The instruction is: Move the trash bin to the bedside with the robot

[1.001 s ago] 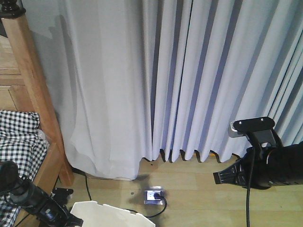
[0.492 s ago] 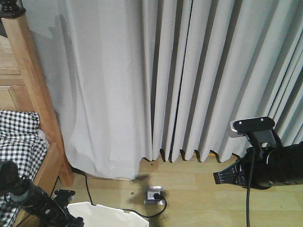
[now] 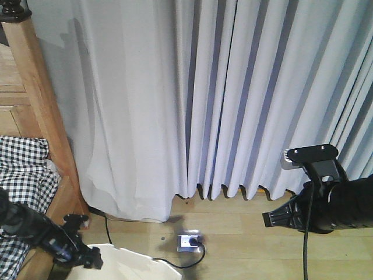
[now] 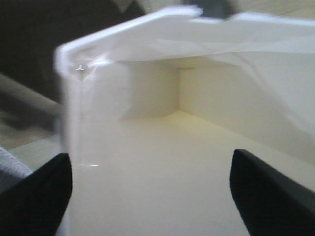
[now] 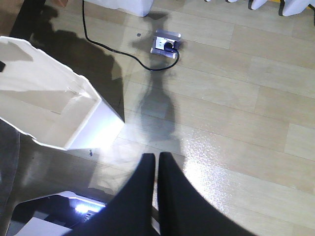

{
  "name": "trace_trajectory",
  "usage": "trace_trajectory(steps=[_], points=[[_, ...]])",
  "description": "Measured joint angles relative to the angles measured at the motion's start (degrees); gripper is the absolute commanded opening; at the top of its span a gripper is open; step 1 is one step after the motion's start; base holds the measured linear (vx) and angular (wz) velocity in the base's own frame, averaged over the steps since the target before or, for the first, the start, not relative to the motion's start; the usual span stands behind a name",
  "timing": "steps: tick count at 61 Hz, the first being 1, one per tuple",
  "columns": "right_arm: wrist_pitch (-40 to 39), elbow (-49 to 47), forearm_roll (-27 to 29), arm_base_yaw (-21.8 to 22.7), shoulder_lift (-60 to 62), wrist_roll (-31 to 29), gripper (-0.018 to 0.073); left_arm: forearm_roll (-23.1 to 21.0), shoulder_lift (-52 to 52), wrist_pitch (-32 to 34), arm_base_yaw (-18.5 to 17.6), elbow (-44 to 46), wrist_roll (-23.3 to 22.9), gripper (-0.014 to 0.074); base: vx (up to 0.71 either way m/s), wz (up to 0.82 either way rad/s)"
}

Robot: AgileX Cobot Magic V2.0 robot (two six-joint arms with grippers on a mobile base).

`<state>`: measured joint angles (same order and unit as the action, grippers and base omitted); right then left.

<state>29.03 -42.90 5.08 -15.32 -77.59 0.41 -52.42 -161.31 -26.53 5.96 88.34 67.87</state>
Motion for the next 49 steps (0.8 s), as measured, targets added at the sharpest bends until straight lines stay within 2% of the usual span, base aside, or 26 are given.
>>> trace_trajectory(steps=[11, 21, 29, 39, 49], points=[[-0.14, 0.00, 0.00, 0.00, 0.00, 0.00, -0.0006, 3.84, 1.15, -3.85, 2.37, 0.00, -3.20, 0.0557, 0.00, 0.00], [-0.19, 0.00, 0.00, 0.00, 0.00, 0.00, -0.0006, 4.56, 1.29, -8.02, 5.45, 0.00, -5.25, 0.0538, 0.00, 0.00], [-0.51, 0.00, 0.00, 0.00, 0.00, 0.00, -0.0006, 4.80, 1.91, -12.30, 7.42, -0.06, -6.86, 0.0477, 0.00, 0.00], [-1.44, 0.00, 0.00, 0.00, 0.00, 0.00, -0.0006, 5.15, 5.14, -16.24, 8.69, -0.13, -8.93, 0.0312, 0.00, 0.00], [-1.84, 0.00, -0.14, 0.00, 0.22, 0.00, -0.0006, 6.48, 9.80, -17.44, 8.80, -0.18, -11.92, 0.0047, 0.00, 0.00]])
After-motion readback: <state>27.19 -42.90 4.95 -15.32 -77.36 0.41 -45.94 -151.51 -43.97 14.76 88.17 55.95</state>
